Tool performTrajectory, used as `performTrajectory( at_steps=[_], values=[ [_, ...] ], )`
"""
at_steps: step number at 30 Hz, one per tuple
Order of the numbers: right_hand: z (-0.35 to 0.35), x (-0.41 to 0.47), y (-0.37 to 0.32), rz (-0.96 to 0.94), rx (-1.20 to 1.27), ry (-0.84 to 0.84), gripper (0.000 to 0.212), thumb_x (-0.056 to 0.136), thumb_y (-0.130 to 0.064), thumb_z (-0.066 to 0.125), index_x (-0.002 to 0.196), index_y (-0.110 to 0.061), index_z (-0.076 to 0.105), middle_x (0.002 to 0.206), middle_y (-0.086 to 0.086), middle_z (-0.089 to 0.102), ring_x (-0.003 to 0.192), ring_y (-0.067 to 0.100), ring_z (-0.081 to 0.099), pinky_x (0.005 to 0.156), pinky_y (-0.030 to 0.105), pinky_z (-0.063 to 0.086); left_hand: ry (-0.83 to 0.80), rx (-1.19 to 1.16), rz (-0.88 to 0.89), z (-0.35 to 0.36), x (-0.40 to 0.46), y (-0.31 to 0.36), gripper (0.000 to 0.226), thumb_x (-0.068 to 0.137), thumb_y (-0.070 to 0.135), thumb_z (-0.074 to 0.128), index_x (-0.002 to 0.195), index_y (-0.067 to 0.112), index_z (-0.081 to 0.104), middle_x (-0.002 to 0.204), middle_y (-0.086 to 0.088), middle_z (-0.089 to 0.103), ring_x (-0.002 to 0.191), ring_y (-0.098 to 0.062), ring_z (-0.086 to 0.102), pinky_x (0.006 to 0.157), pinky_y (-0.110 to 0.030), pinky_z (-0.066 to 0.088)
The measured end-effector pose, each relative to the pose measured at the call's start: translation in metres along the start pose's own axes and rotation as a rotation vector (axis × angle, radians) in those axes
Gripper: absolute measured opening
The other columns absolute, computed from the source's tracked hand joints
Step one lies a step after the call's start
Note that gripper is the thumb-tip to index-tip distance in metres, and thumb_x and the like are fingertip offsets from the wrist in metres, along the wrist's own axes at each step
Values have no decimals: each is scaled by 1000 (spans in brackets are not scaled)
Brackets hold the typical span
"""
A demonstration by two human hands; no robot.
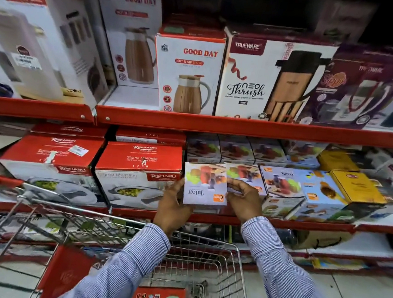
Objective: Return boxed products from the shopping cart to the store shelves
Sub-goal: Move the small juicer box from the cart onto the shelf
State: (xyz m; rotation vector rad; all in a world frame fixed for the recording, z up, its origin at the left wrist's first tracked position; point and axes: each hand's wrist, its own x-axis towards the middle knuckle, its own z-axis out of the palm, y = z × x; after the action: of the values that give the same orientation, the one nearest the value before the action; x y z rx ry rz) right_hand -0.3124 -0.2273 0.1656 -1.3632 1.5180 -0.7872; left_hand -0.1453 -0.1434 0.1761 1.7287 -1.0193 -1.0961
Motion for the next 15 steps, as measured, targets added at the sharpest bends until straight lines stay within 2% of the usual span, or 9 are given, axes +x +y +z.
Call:
performTrajectory(
  at_steps=[2, 4, 6, 7, 10, 11, 13, 14, 15],
  values=[
    [2, 6, 1, 14, -5, -17, 38, 81, -1, 62, 113, -21, 69, 113, 1, 72, 106, 19, 65, 96, 39, 54, -3, -8, -26, 2, 7, -4, 75, 84, -10, 66, 148, 21, 42, 105, 19, 60, 94, 4, 59, 61, -4, 51],
    [3, 10, 1, 24, -5, -25, 39, 83, 1, 62, 118, -15, 67, 110, 2, 70, 106, 18, 64, 96, 35, 52, -4, 14, -43, 5, 14, -10, 78, 83, -10, 66, 149, 23, 41, 119, 14, 65, 98, 4, 61, 71, -7, 55],
    [4, 13, -1, 7, -26, -25, 40, 83, -2, 64, 122, -14, 65, 111, 3, 69, 106, 17, 63, 92, 29, 51, -5, 55, -44, 7, 20, -13, 80, 82, -5, 69, 151, 24, 40, 135, 6, 64, 116, -12, 64, 95, -28, 58],
    [5, 13, -3, -5, -51, -31, 42, 84, -5, 65, 124, -14, 64, 116, 3, 68, 105, 15, 62, 89, 25, 49, -12, 80, -42, 8, 21, -13, 81, 81, -1, 71, 151, 23, 39, 138, 4, 62, 121, -16, 62, 102, -36, 56],
    [11, 15, -7, -27, -176, -63, 43, 85, -13, 65, 127, -10, 60, 122, 4, 65, 110, 21, 61, 90, 26, 46, -47, 251, -6, 16, 25, -8, 83, 76, 21, 75, 150, 15, 39, 141, -3, 56, 123, -26, 61, 105, -43, 53],
    [14, 17, -6, -43, -230, -72, 40, 84, -16, 65, 123, -8, 63, 115, 6, 66, 105, 23, 63, 91, 30, 48, -55, 333, 23, 20, 27, -7, 82, 73, 29, 74, 148, 14, 43, 141, -6, 55, 122, -28, 60, 105, -42, 52],
    [18, 19, -7, -79, -367, -67, 25, 81, -23, 63, 100, -7, 64, 89, 7, 63, 78, 24, 63, 80, 34, 50, -52, 464, 54, 26, 29, -4, 75, 73, 35, 69, 142, 13, 50, 139, -13, 53, 123, -31, 60, 105, -39, 51],
    [20, 20, -6, -87, -453, -70, 23, 80, -27, 62, 99, -13, 62, 88, 7, 59, 73, 24, 61, 77, 33, 50, -42, 496, 63, 29, 31, -4, 72, 74, 36, 67, 140, 12, 52, 139, -14, 52, 124, -32, 59, 105, -37, 51],
    [21, 20, -7, -90, -537, -69, 35, 81, -30, 61, 112, -14, 62, 99, 10, 56, 79, 27, 63, 80, 34, 51, -37, 520, 74, 31, 34, -5, 69, 75, 34, 66, 139, 12, 53, 141, -15, 50, 125, -33, 59, 106, -36, 50]
  ],
)
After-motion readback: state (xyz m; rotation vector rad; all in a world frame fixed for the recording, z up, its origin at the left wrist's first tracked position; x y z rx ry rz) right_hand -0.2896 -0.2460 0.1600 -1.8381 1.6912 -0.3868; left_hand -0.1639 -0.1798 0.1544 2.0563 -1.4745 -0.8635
